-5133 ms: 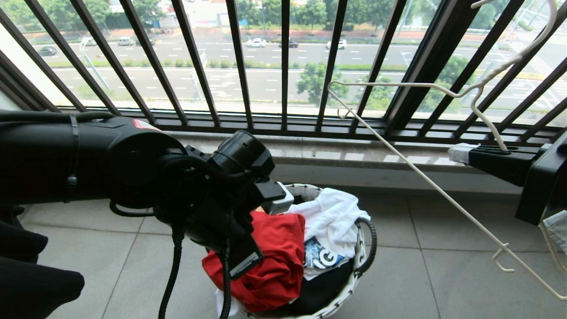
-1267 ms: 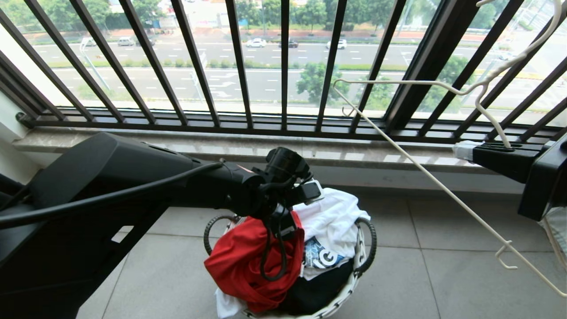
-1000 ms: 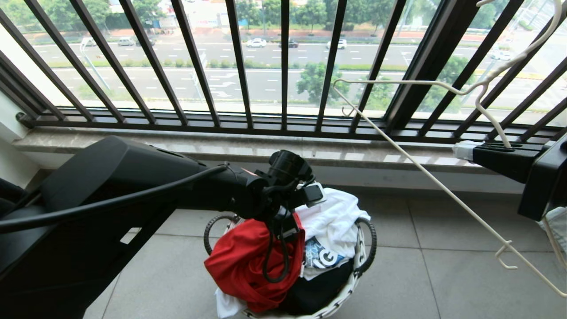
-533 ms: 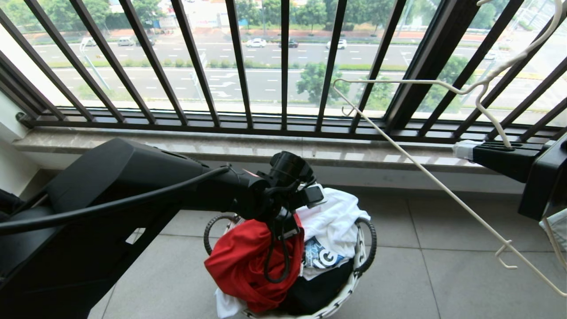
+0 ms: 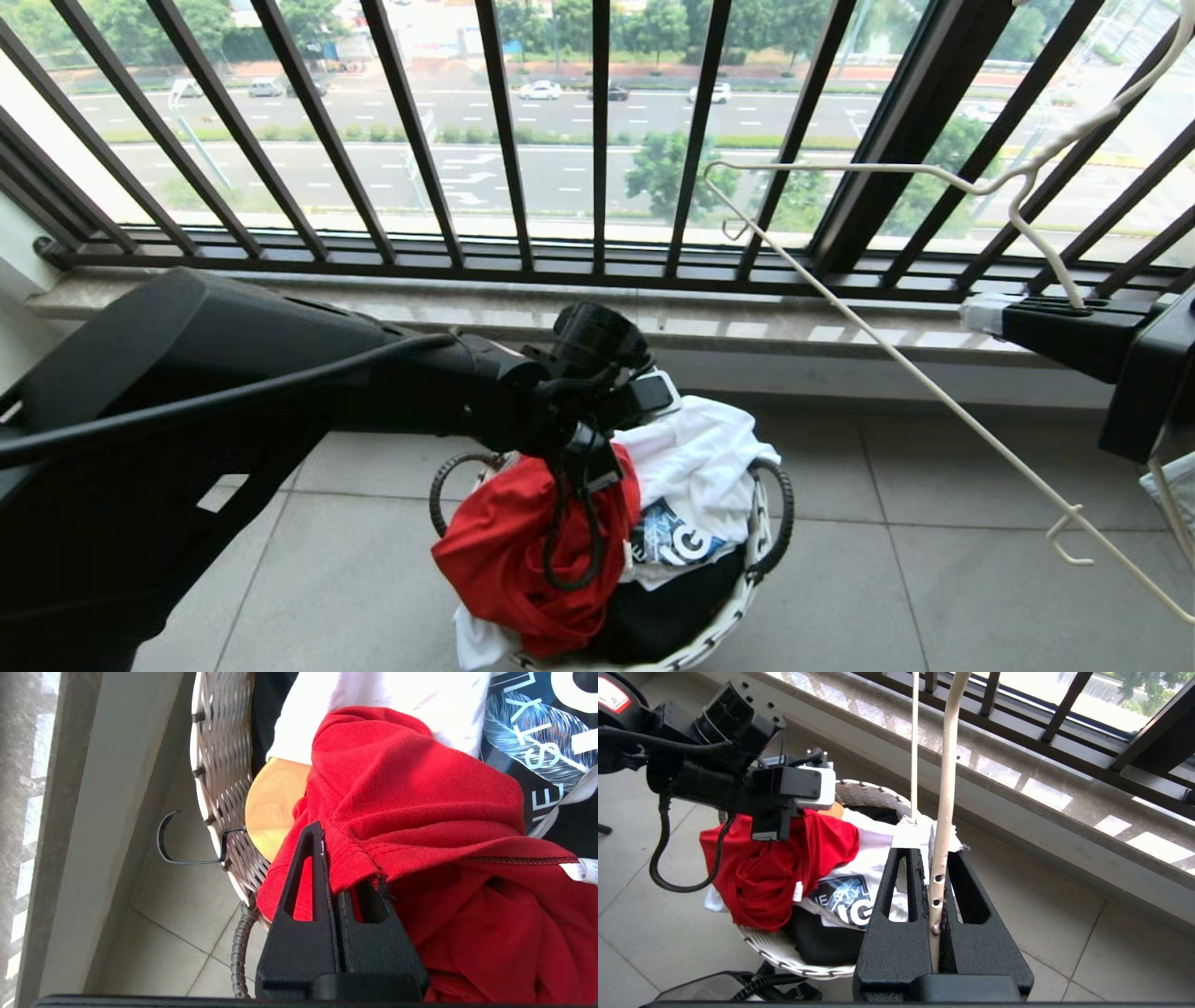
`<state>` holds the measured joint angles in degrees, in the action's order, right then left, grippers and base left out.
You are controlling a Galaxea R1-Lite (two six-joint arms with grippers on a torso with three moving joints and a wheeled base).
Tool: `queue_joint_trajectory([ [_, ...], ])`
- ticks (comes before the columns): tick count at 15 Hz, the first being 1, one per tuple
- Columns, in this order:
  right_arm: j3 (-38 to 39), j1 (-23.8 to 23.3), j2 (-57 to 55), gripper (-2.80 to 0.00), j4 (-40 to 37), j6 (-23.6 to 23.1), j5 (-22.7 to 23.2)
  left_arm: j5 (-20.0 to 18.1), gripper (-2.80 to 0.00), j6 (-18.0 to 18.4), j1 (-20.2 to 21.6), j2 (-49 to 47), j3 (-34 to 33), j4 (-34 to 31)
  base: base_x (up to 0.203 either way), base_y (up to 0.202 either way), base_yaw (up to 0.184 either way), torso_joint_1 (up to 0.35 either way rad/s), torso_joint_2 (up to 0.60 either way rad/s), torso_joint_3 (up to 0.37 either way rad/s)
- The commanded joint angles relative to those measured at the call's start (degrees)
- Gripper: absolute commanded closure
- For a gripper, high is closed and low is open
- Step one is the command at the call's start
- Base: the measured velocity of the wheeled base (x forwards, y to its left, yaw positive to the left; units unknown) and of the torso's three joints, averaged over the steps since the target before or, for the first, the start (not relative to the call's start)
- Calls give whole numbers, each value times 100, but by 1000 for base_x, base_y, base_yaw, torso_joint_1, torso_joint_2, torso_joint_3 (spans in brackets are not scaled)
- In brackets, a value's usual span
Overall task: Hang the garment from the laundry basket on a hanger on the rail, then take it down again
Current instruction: Pick up clothes from the basket
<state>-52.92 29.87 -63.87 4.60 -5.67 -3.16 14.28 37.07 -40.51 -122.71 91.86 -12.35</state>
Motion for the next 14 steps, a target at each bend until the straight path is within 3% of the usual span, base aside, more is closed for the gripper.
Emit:
queue_joint_trajectory([
  [1, 1, 2, 6, 0, 4, -4, -1, 7, 0, -306, 31, 664, -149, -11, 0, 0, 0, 0, 0, 0],
  [10, 10, 10, -61, 0, -3, 3, 17, 31, 0, -3499, -140, 2189, -1193, -13, 0, 0, 0, 0, 0, 0],
  [14, 1, 10, -232, 0, -3, 22, 43, 76, 0, -3576, -52, 2192, -949, 3, 0, 0, 0, 0, 0, 0],
])
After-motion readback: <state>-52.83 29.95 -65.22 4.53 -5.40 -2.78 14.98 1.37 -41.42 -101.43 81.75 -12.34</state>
